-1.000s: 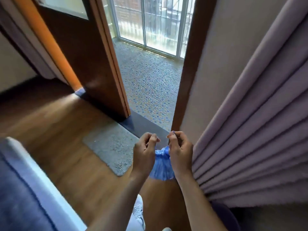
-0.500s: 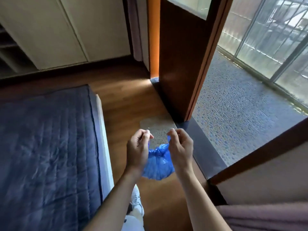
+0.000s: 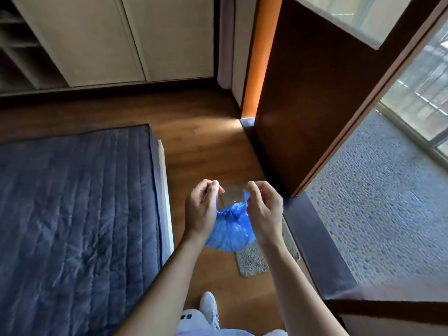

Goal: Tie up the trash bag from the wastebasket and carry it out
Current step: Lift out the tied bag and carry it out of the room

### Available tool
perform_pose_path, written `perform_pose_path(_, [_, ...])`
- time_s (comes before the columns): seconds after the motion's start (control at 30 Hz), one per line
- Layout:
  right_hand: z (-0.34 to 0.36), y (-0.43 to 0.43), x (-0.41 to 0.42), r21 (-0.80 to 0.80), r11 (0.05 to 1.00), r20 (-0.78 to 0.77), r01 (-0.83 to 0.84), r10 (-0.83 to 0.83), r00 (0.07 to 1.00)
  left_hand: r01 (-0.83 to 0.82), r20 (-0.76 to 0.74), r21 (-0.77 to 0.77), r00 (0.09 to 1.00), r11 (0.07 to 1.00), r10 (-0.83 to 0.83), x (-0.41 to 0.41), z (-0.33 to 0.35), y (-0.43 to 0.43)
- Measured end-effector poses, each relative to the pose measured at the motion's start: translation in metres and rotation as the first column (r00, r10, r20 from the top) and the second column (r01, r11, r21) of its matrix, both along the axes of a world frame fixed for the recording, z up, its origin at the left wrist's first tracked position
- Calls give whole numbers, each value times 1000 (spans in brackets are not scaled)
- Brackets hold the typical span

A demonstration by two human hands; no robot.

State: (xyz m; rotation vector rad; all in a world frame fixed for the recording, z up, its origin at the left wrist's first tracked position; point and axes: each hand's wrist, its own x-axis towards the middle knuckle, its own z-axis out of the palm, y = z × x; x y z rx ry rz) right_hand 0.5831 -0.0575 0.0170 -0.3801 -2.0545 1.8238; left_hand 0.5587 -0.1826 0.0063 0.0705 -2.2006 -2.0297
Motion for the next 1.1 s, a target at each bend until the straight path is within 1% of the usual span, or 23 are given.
perform_pose_path(0.23, [-1,-27,-72,-13,998,40,-66,66,997,-66,-15,4,998,998,66,-64,-6,-33])
perform_pose_path(0.47, [-10,-43,-152,-10,993,85,-121,122,989,-107,47,57,993,993,104,-131,-14,-47])
perform_pose_path(0.7, [-8,-41,-265,-36,975,94,-218,221,971,-181,57,42,982,983,178,-238,-18,-45])
perform_pose_path(0.8, [-1,-35,-324,-59,962,78,-266,270,960,-248,31,9,968,969,248,-294,-11,-38])
perform_pose_path(0.97, [9,-25,-415,-48,956,80,-288,291,953,-320,7,-18,947,947,320,-377,-4,-30])
perform_pose_path(1.03, [10,-24,-444,-73,951,70,-301,306,950,-333,5,-14,943,943,333,-401,-5,-30])
perform_pose_path(1.1, [11,-24,-467,-63,951,68,-304,308,949,-340,2,-10,940,940,340,-421,-5,-31])
